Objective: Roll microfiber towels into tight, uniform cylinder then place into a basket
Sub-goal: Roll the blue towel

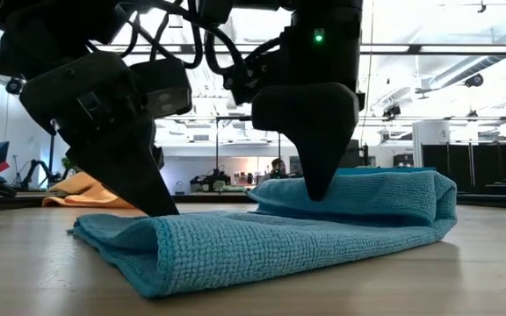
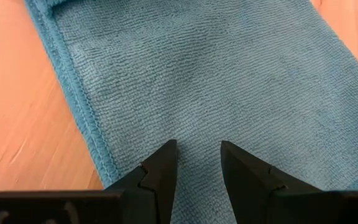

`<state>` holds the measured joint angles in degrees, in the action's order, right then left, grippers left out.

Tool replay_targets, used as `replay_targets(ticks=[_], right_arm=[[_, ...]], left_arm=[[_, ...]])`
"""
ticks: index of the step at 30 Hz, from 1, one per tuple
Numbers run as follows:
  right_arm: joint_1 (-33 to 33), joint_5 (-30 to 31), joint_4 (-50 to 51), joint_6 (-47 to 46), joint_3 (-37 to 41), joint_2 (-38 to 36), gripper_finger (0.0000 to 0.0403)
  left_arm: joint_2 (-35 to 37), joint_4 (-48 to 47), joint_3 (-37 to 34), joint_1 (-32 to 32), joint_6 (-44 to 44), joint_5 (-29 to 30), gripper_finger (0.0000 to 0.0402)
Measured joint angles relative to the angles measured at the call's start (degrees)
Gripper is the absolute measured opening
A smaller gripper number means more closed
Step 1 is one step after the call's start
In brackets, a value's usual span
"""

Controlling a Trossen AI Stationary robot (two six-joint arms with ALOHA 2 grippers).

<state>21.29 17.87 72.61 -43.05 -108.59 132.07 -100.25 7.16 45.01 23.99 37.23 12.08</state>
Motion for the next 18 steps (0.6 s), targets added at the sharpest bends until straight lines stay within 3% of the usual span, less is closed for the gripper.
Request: replay_targets(ticks=[6,13,18], right_arm=[[0.56,1.73,-0.18,-3.62,0.34,0.38,0.0094],[0.91,1.69,-0.18,-3.58,0.05,3.06,0.0021],[1.85,2.38,0.78,-3.70,-1.64,4.73,0.0012]], left_arm=[[0.00,-0.02,-0.02,0.00,0.04,0.15,0.0112],[0.04,-0.17,-0.04,-0.02,0.08,0.57,0.0112],[0.54,-0.80,-0.19,-0.11,0.13,3.66,0.0112]])
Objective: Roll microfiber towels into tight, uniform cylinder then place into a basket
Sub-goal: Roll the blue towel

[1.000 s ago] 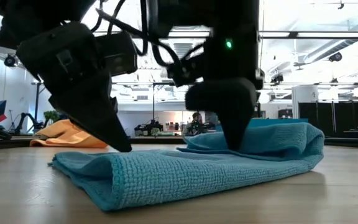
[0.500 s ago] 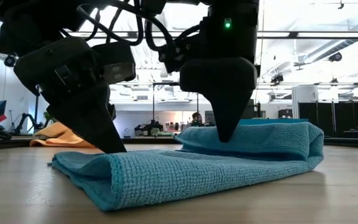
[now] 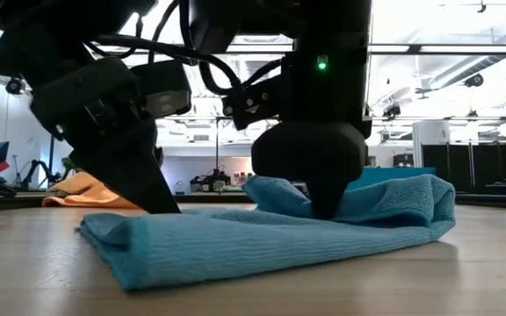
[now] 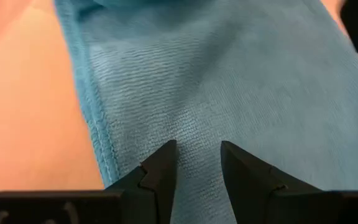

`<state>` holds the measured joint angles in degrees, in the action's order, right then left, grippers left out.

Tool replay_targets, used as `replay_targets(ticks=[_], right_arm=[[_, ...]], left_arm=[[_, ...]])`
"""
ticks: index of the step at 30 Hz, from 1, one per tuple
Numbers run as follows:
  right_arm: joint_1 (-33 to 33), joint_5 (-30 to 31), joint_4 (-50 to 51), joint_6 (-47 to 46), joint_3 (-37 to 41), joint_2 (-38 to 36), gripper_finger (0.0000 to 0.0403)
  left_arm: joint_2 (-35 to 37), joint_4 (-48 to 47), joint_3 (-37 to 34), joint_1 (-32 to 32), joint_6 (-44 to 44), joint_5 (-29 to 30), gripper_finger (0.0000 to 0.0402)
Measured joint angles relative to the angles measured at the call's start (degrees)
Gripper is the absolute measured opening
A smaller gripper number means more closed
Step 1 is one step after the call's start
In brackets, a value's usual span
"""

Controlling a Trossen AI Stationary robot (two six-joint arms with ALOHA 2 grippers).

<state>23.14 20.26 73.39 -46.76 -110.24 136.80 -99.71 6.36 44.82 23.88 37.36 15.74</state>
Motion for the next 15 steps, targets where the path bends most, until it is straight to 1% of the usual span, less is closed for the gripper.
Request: replay_targets(ticks=[4,8,11,13,15], right_arm=[[0.83,1.65,-0.31,0.28,-0.13,0.08,0.0012],[0.86,1.94,-0.35,-0.35,-0.03,0.08,0.0012],[0.85,1.94,-0.40,-3.56,0.11,0.08,0.0012],[0.85,1.94,-0.45,-4.88,-0.09,0.02,0.0012],[0.85,1.92,-0.57,-5.85,-0.22,-0.03,0.0012]], left_arm=[[0.20,0.49,0.00,-0.81,1.21,3.08,0.0112],[0.45,1.10,0.00,-1.77,1.49,3.22,0.0112],[1.97,0.38,0.26,-1.79,1.34,3.09,0.0112],[3.10,0.09,0.11,-1.81,0.15,3.90,0.0112],[3.81,0.36,0.08,-2.10,-1.97,6.20,0.0112]])
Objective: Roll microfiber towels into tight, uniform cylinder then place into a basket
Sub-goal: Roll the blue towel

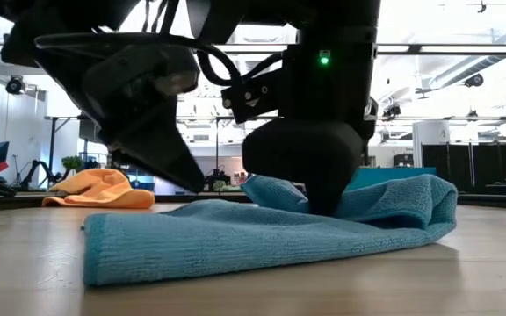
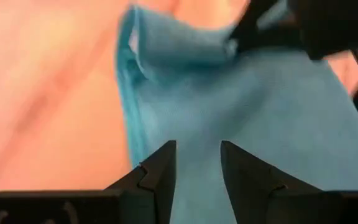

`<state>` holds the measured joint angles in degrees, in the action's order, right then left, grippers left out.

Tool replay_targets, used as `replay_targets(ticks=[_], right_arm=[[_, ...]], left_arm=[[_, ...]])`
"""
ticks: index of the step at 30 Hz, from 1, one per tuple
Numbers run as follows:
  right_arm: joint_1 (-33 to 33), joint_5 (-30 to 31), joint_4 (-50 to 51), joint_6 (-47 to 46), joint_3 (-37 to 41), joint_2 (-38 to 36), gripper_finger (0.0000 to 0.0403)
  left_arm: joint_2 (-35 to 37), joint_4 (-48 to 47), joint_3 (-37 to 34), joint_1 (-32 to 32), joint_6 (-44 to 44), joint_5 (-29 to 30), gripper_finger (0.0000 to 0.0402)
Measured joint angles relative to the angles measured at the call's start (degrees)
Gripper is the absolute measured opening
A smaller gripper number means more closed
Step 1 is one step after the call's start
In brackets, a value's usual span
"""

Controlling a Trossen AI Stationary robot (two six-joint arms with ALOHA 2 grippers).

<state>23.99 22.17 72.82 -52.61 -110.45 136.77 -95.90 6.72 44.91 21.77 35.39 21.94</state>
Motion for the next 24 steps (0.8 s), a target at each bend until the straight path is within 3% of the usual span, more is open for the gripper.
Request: replay_targets(ticks=[4,10,18,24], right_arm=[[0.00,0.10,-0.19,-1.73,-0.41,-0.02,0.0013],[0.00,0.17,-0.55,-1.67,-0.63,-0.09,0.0013],[0.35,-0.20,-0.78,-1.52,-0.61,-0.11,0.0013],[0.47,0.20,-1.47,-1.31,-0.77,-0.35,0.0013]], left_arm=[[-0.43,5.95,-0.09,-2.25,-8.70,2.08,0.0112],[-4.14,12.97,-0.28,-7.57,-16.45,-7.13,0.0107],[-8.16,19.31,0.07,-13.48,-17.81,-17.89,0.0012],[-10.84,18.82,0.20,-14.84,-19.49,-19.53,0.0002]])
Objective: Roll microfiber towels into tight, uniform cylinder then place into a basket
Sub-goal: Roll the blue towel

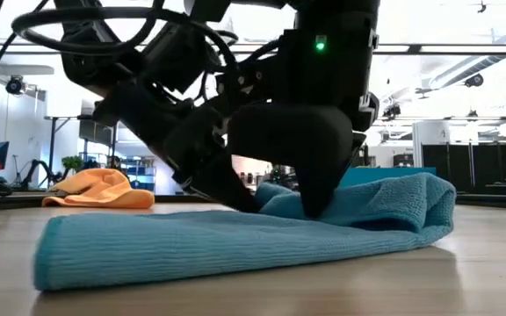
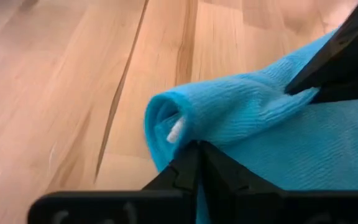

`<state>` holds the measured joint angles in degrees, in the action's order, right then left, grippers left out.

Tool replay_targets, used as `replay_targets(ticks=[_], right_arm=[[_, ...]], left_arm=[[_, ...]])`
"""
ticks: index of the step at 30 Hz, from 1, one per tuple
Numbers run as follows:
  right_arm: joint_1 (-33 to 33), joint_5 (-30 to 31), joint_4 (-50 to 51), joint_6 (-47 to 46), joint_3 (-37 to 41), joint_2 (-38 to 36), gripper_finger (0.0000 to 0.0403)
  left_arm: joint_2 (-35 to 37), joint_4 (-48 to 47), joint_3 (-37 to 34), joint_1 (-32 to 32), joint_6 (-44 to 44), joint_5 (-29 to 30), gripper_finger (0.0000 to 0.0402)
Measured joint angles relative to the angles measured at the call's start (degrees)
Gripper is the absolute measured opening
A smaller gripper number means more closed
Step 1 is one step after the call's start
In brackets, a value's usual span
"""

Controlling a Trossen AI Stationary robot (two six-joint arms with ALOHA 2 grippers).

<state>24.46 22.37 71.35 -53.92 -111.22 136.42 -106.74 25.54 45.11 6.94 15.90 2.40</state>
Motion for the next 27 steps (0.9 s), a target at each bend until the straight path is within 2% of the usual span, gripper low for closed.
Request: replay_targets(ticks=[7,15,20,27], right_arm=[[-0.03,0.52,-0.45,1.97,-0.09,0.00,0.0013],[0.04,0.91,-0.45,2.69,-0.15,-0.06,0.0013],[0.05,1.25,-0.69,2.09,-0.15,-0.15,0.0013],[0.05,1.25,-1.17,1.89,-0.15,-0.15,0.0013]], left_arm=[[-0.61,1.21,0.04,-0.88,-2.66,5.24,0.0001],[-1.22,4.26,0.70,-1.26,-4.87,5.69,0.0001],[-0.11,2.88,0.80,-1.24,-4.90,6.59,0.0001],[6.83,-13.50,0.67,-0.40,-4.69,7.42,0.0001]])
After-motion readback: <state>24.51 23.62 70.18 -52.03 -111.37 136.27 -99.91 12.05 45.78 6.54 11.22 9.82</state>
